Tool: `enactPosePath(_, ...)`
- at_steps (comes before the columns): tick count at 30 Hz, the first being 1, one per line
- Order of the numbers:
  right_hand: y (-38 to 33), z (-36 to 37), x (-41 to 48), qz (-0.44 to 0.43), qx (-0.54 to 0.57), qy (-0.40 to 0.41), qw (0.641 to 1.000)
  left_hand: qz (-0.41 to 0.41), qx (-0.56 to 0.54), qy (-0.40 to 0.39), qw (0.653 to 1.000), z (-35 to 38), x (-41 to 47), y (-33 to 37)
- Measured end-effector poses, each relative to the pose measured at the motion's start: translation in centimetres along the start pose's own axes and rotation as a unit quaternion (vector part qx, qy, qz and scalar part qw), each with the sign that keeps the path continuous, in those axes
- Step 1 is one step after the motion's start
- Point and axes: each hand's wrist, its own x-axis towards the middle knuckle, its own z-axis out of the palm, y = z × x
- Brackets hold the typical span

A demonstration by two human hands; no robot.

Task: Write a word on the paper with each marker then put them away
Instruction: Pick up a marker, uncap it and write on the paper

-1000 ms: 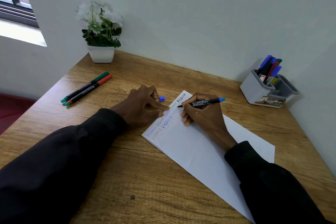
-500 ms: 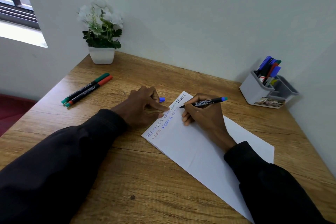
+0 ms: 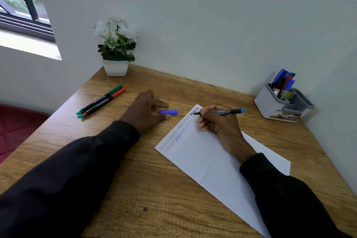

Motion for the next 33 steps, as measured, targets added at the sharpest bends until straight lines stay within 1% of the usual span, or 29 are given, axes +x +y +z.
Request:
enactPosePath(5,-1.0,-0.3,0.2,0.068,0.074,-0.039,0.994,-0.018,-0.024,0.009,0.999,-0.2,-0.1,0.5)
enactPosePath(7,-1.4,-0.4,0.1,0.071,0.100,-0.042,0.992,-0.034,-0.046,0.008,0.998,-0.3,-0.2,0.5)
enactPosePath(10,-2.2,-0.6,-0.4,0.020,0.113,-0.042,0.993,-0.048,-0.118,0.011,0.992,-0.7,-0.5,0.7)
enactPosePath(13,-3.2,-0.6,-1.8,-0.030,0.088,-0.077,0.993,-0.031,-0.189,0.020,0.981,-1.1,-1.0,1.4)
enactPosePath(16,-3.6,-0.5,-3.2,-0.055,0.081,-0.110,0.989,-0.015,-0.243,0.022,0.970,-1.4,-1.6,2.5)
enactPosePath(20,-3.9,-0.4,-4.4,-0.072,0.092,-0.109,0.987,0.009,-0.274,0.022,0.961,-2.1,-2.4,3.6)
enactPosePath(24,-4.4,-0.2,-5.2,-0.092,0.095,-0.102,0.986,0.024,-0.270,0.023,0.962,-2.6,-3.1,4.2)
enactPosePath(26,-4.6,0.0,-5.6,-0.099,0.071,-0.101,0.987,0.035,-0.255,0.021,0.966,-2.9,-3.4,4.8)
enactPosePath(30,-5.0,0.5,-6.7,-0.133,-0.062,-0.065,0.987,0.052,-0.231,-0.008,0.972,-3.3,-4.1,6.5)
enactPosePath(31,-5.0,0.6,-6.9,-0.145,-0.082,-0.051,0.985,0.053,-0.232,-0.007,0.971,-3.3,-4.2,6.7)
enactPosePath(33,-5.1,0.7,-7.2,-0.167,-0.087,-0.035,0.981,0.049,-0.242,0.008,0.969,-3.2,-4.4,7.3)
